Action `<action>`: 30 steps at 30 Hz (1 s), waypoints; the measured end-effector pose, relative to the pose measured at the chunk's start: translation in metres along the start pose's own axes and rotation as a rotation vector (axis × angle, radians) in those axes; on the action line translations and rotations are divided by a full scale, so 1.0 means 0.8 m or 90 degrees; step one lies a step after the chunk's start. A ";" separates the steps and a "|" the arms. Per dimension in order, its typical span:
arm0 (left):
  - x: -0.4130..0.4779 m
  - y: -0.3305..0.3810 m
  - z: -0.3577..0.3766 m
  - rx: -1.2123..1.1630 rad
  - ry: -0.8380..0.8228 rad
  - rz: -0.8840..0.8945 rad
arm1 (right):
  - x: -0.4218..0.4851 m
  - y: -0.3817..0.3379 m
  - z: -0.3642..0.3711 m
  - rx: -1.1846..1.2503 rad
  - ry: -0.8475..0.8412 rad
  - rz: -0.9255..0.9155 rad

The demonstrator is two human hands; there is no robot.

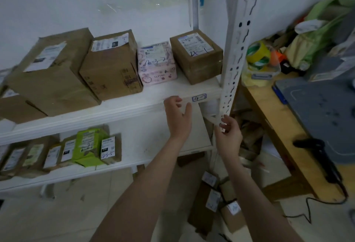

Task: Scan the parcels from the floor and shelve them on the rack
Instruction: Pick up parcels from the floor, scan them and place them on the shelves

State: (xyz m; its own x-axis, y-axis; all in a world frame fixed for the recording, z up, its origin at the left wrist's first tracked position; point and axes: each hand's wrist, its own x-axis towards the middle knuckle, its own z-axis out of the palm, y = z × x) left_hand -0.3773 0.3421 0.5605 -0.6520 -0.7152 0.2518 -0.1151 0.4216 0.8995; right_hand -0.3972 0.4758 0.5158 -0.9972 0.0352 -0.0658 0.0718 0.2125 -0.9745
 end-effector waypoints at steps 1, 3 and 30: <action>-0.009 -0.007 -0.003 -0.001 -0.021 -0.004 | -0.009 0.011 -0.001 -0.014 0.005 0.014; -0.027 -0.023 -0.011 0.003 -0.068 -0.037 | -0.029 0.034 -0.003 -0.030 0.014 0.051; -0.266 -0.530 0.108 0.297 -0.571 -0.489 | -0.203 0.553 -0.017 -0.193 0.003 0.606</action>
State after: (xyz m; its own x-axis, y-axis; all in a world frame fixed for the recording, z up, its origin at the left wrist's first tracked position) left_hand -0.2542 0.3639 0.0948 -0.5561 -0.3121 -0.7703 -0.8205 0.3537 0.4490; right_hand -0.2030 0.5778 0.0981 -0.5212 0.3248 -0.7892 0.8439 0.3342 -0.4197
